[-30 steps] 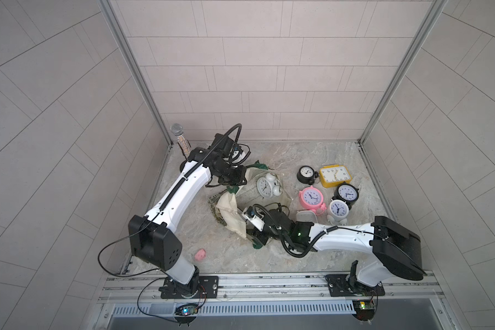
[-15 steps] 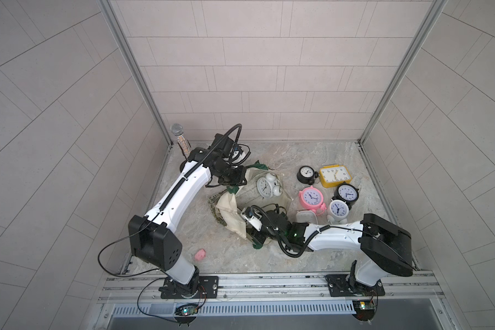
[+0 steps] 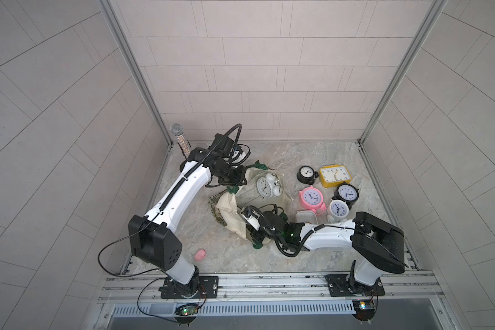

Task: Take the alarm clock out of the canvas bag
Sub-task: Pick up the alarm from the canvas bag.

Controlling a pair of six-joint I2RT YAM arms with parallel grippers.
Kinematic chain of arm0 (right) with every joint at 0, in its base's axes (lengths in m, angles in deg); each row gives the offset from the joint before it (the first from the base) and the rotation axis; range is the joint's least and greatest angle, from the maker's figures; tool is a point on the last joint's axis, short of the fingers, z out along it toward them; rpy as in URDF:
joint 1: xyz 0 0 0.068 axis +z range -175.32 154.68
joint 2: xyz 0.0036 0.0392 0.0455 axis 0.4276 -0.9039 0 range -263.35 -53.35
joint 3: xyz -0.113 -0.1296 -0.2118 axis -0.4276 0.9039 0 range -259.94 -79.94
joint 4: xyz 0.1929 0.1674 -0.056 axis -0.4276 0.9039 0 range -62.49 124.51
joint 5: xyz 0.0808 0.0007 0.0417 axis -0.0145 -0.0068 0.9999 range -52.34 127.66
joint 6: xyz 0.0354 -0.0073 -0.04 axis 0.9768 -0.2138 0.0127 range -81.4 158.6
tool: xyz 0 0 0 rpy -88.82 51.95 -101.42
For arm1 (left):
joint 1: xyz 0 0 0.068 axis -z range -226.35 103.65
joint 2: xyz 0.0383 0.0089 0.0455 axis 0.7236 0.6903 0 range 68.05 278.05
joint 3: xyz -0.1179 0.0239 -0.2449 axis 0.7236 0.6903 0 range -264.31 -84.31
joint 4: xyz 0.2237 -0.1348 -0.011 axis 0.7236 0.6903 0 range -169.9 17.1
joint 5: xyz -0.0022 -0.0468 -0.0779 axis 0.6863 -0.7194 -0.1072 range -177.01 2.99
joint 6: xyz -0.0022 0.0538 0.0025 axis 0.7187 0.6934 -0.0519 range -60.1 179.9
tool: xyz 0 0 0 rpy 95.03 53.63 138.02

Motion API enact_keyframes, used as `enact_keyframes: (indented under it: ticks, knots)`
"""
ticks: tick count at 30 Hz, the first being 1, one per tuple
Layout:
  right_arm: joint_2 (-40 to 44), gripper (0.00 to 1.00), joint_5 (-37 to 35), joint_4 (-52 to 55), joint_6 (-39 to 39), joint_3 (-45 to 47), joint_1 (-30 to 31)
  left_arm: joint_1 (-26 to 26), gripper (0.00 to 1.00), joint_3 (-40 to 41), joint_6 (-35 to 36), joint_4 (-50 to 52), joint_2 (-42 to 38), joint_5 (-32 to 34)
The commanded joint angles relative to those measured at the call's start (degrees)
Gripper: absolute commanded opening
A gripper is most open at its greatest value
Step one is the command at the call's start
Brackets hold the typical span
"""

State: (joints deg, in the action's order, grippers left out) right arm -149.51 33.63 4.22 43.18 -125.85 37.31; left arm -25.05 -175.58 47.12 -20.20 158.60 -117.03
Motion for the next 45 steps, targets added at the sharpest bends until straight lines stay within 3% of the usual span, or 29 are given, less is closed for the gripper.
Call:
enact_keyframes:
  ticks: [1, 21, 24, 45]
  knots:
    - [-0.48, 0.28, -1.68, -0.75, -0.98, -1.55, 0.06, 0.30, 0.00, -0.66, 0.82, 0.62, 0.25, -1.20]
    - [1.65, 0.10, -0.78, 1.19, -0.74, -1.82, -1.06, 0.31, 0.00, -0.40, 0.86, 0.76, -0.06, -0.99]
    - [2.27, 0.00, -1.07, 2.13, -0.71, -1.90, -1.13, 0.23, 0.00, -0.41, 0.82, 0.68, -0.03, -0.90]
    - [14.26, 0.00, -4.23, 17.73, -0.89, -3.24, -2.41, 0.24, 0.00, -0.31, 0.82, 0.68, -0.10, -0.60]
